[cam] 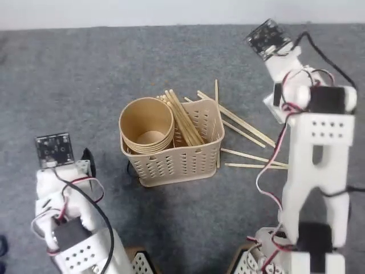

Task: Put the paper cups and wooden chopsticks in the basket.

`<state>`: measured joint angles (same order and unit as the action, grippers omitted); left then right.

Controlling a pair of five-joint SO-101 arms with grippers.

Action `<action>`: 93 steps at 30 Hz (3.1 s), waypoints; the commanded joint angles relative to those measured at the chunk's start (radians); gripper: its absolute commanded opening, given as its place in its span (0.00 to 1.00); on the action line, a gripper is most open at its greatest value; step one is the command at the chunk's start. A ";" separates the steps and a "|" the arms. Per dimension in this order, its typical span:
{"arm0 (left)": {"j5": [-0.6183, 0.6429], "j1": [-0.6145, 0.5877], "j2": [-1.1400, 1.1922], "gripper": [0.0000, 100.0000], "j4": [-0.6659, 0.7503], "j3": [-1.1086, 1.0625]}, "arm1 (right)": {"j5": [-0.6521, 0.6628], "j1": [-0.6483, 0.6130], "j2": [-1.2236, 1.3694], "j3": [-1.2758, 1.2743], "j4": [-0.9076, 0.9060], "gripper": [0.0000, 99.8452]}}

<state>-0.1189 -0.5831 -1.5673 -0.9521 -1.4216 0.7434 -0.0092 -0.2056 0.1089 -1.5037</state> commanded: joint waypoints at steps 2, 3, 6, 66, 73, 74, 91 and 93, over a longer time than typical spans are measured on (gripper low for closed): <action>0.012 -0.003 -0.107 0.21 0.029 -0.068 | 0.107 -0.010 0.125 -0.044 0.045 0.19; 0.011 -0.003 -0.129 0.21 0.029 -0.093 | 0.110 -0.008 0.159 -0.054 0.067 0.19; -0.021 -0.003 -0.196 0.21 0.023 -0.143 | 0.107 0.015 0.259 -0.069 0.156 0.19; -0.066 0.037 -0.250 0.21 0.009 -0.211 | 0.198 -0.051 0.653 -0.043 0.429 0.01; -0.066 0.037 -0.250 0.21 0.009 -0.211 | 0.130 0.024 0.651 0.089 0.369 0.01; -0.066 0.037 -0.250 0.21 0.009 -0.211 | 0.130 0.024 0.651 0.104 0.354 0.01; -0.066 0.038 -0.250 0.21 0.009 -0.211 | -0.086 -0.033 0.099 0.126 0.176 0.01; -0.066 0.038 -0.250 0.21 0.009 -0.211 | -0.155 -0.062 0.021 0.126 0.157 0.01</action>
<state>-0.1757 -0.5508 -1.8021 -0.9582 -1.6379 0.6636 -0.0276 -0.0368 0.1826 -1.3134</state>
